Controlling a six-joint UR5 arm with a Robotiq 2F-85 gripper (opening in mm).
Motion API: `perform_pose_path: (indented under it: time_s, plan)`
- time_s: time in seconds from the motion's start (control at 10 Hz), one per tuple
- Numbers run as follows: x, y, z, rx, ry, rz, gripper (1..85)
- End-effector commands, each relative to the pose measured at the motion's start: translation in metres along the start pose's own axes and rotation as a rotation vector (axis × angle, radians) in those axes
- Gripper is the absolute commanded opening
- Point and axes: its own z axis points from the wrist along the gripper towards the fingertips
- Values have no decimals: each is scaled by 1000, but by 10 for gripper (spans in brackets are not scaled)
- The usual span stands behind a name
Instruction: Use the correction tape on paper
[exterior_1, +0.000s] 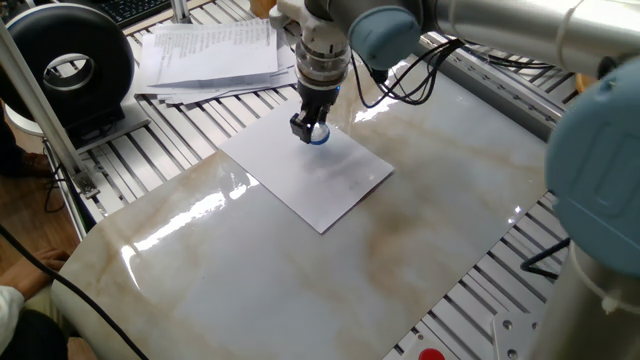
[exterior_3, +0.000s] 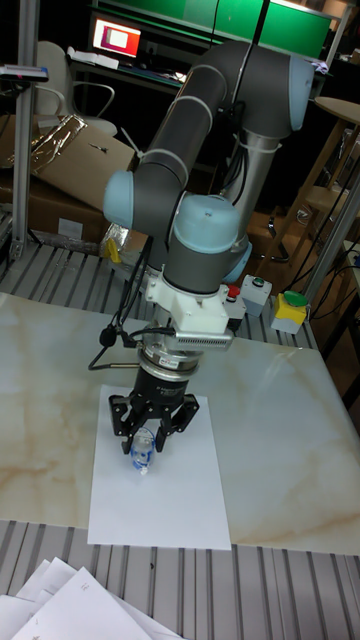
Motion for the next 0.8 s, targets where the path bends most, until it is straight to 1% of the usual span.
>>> perform_pose_path:
  time_s: [0.0,0.2,0.3,0.4,0.5,0.6,0.7]
  plan:
    - [1,-1,7,-14,26,-3,77]
    - [5,-6,10,-2,44,-27,183]
    - [5,-3,11,-16,45,-32,290]
    - [2,-1,12,-33,33,-41,407]
    - [-2,1,14,-45,19,-45,490]
    - [-5,4,17,-58,15,-39,537]
    - [-6,4,20,-61,14,-39,560]
